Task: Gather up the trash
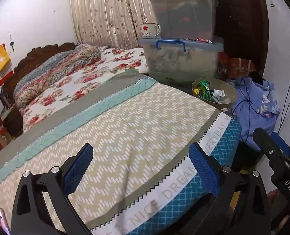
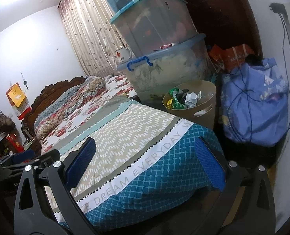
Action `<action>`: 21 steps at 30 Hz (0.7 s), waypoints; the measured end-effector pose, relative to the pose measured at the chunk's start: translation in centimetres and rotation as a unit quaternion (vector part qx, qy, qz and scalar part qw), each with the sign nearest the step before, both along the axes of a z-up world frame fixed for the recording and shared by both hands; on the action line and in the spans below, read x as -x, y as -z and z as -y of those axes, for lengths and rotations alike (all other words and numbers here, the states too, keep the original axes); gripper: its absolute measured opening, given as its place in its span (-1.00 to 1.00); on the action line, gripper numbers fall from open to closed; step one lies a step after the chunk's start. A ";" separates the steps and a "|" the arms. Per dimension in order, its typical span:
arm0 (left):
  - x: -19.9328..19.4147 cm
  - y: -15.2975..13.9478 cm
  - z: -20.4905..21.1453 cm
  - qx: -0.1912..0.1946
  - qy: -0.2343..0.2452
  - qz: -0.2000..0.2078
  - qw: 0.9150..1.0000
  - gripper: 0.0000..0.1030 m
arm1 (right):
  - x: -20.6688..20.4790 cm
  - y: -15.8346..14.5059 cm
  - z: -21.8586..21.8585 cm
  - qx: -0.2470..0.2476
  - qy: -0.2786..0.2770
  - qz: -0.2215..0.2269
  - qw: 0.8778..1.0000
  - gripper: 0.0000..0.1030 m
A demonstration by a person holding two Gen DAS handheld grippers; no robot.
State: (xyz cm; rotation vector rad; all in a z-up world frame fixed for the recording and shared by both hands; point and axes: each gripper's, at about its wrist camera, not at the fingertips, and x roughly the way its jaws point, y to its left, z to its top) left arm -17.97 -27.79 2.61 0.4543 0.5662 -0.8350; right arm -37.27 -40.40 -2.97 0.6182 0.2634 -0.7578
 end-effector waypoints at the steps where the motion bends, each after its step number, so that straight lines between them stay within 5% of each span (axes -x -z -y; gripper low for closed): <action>1: -0.1 -0.1 0.0 0.001 0.000 0.002 1.000 0.83 | 0.0 0.0 0.0 0.002 0.000 -0.002 1.000 0.93; 21: 0.7 0.7 -0.8 0.000 -0.007 0.004 1.000 0.83 | 0.2 0.0 0.1 -0.004 0.002 0.005 1.000 0.93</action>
